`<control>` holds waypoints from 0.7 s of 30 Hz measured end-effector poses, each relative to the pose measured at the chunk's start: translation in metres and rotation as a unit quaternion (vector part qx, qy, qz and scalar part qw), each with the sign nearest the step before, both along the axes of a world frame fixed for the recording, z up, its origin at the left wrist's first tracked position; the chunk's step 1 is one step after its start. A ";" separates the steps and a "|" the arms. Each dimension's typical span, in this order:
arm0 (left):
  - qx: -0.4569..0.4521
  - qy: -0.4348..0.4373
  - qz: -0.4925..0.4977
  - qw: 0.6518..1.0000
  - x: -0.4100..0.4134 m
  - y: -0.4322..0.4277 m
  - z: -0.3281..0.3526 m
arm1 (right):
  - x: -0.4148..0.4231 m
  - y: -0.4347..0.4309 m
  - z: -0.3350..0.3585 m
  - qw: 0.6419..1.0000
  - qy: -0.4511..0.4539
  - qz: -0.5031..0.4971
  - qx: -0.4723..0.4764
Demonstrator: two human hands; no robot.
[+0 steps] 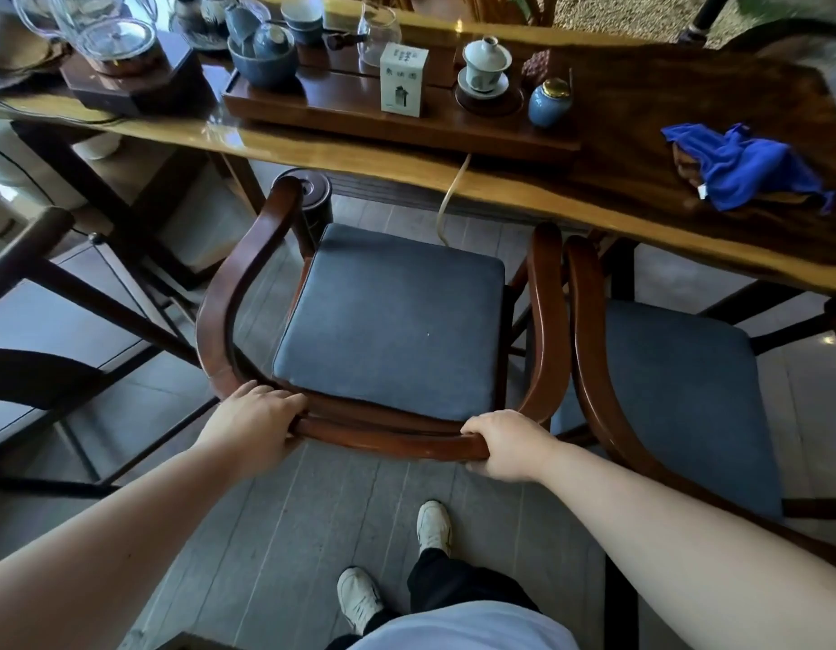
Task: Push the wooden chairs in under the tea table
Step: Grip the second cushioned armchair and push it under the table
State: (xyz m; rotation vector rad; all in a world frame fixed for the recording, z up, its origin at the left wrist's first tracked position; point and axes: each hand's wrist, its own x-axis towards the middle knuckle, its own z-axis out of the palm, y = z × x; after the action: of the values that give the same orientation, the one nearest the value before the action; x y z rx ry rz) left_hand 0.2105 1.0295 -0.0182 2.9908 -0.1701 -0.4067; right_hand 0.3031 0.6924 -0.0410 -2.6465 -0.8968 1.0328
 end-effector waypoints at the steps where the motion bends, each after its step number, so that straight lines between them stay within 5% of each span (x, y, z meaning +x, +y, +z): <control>1: -0.003 -0.006 0.004 1.000 -0.002 0.000 -0.001 | 0.000 -0.001 0.000 1.000 0.001 -0.001 -0.002; 9: 0.045 -0.038 0.023 0.998 -0.028 -0.011 0.019 | 0.000 0.039 0.037 0.987 -0.025 0.148 0.054; 21: 0.157 -0.076 0.183 0.968 -0.099 0.031 0.076 | -0.004 0.195 0.076 0.913 -0.154 0.355 0.128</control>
State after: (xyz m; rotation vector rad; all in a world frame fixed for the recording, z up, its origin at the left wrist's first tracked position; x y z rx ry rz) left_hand 0.1119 1.0606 0.0574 3.2578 0.4716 -0.1762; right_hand 0.2988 0.8871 0.0352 -2.3118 -2.0041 0.5263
